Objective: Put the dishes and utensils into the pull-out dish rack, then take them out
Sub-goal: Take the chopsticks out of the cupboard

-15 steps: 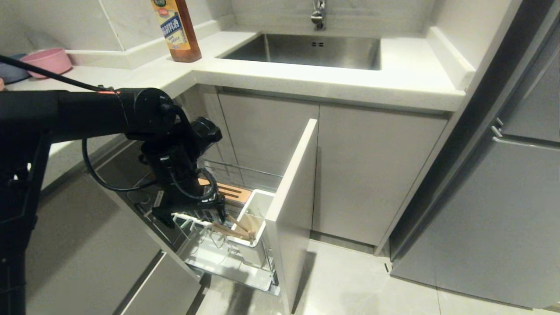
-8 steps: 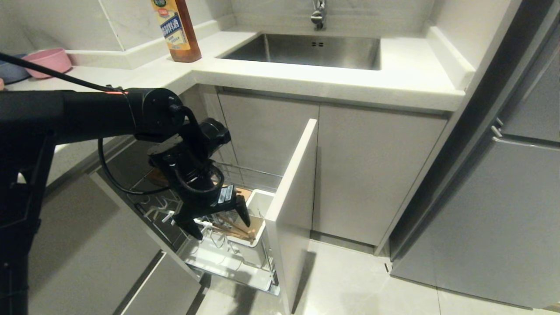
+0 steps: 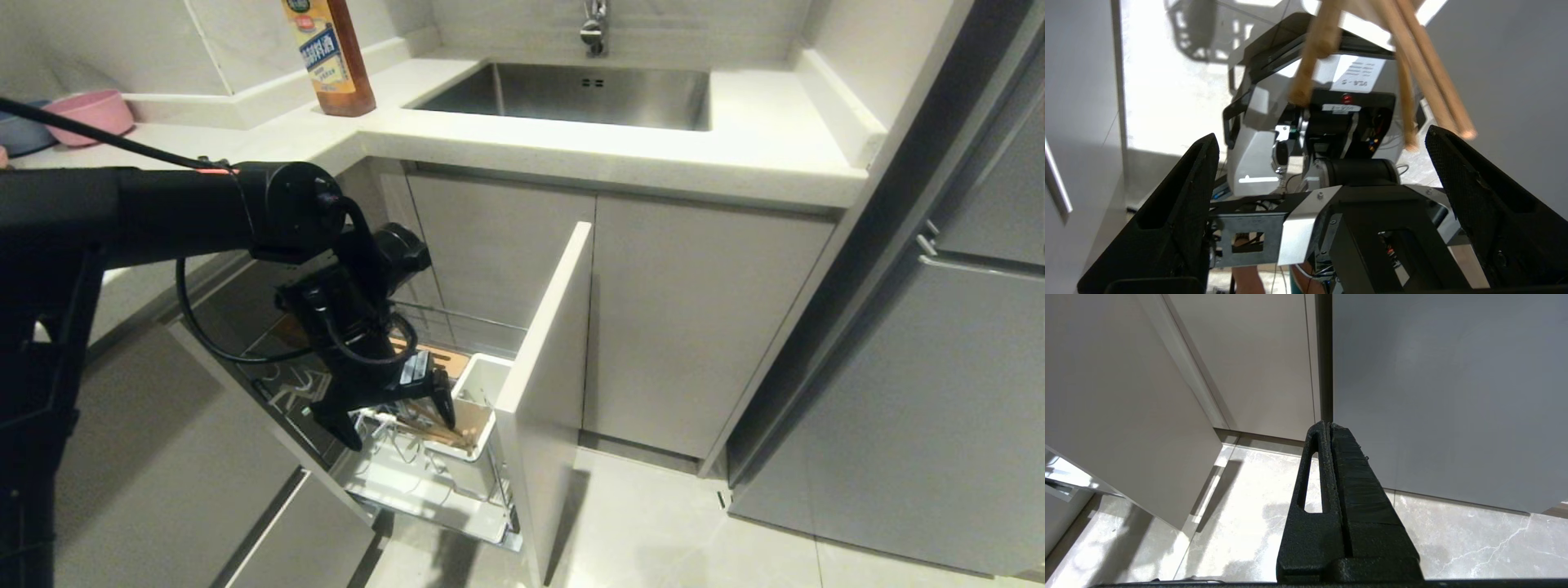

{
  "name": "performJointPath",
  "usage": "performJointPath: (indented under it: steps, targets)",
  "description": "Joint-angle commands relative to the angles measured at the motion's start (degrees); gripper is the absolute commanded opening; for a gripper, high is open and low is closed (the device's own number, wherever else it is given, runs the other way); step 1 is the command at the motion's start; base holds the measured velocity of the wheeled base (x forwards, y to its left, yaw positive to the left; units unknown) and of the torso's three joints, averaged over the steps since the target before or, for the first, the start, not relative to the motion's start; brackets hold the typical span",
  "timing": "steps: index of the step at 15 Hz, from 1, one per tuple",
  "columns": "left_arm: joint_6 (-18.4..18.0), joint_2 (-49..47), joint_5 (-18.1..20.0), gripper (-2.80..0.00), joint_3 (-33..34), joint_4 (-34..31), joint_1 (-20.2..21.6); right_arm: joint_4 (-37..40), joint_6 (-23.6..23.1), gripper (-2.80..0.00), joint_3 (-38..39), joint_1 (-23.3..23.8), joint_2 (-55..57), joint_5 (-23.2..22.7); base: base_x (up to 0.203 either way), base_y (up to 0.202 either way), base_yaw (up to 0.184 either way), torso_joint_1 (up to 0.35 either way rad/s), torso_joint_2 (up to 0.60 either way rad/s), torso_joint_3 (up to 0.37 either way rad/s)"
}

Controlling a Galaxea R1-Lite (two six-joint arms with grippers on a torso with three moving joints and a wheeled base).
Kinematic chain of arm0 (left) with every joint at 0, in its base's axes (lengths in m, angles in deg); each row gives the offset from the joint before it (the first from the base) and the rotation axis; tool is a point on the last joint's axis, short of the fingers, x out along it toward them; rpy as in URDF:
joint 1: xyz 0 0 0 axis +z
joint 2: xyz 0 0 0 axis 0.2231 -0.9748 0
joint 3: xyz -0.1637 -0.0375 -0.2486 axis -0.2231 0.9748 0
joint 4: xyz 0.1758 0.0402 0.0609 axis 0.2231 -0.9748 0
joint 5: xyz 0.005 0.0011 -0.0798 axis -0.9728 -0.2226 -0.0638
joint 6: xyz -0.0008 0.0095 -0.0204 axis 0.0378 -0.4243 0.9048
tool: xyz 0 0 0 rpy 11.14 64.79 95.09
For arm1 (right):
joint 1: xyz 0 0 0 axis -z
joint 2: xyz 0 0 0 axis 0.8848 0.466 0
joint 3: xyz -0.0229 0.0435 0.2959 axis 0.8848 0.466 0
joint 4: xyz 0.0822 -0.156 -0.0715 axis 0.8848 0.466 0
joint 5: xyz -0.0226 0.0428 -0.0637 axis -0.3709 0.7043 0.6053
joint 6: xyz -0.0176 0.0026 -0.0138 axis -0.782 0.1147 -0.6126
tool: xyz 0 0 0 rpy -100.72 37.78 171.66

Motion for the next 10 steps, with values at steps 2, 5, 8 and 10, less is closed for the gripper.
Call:
performJointPath:
  steps: [2, 5, 8, 10]
  targets:
    - [-0.11, -3.23, -0.24, 0.00, -1.32, -0.70, 1.39, -0.01, 0.02, -2.80, 0.00, 0.00, 0.05, -0.04, 0.000, 0.000, 0.000, 0.000, 0.00, 0.000]
    - [-1.29, -6.29, -0.33, 0.00, -1.64, 0.52, 2.64, -0.01, 0.02, -2.80, 0.00, 0.00, 0.05, -0.04, 0.000, 0.000, 0.000, 0.000, 0.00, 0.000]
    - [-2.40, -8.92, -0.29, 0.00, -1.72, 1.56, 3.06, -0.01, 0.02, -2.80, 0.00, 0.00, 0.05, 0.03, 0.000, 0.000, 0.000, 0.000, 0.00, 0.000]
    - [-3.86, -9.87, -0.26, 0.00, -1.75, 1.52, 3.31, -0.01, 0.02, -2.80, 0.00, 0.00, 0.05, 0.00, 0.000, 0.000, 0.000, 0.000, 0.00, 0.000]
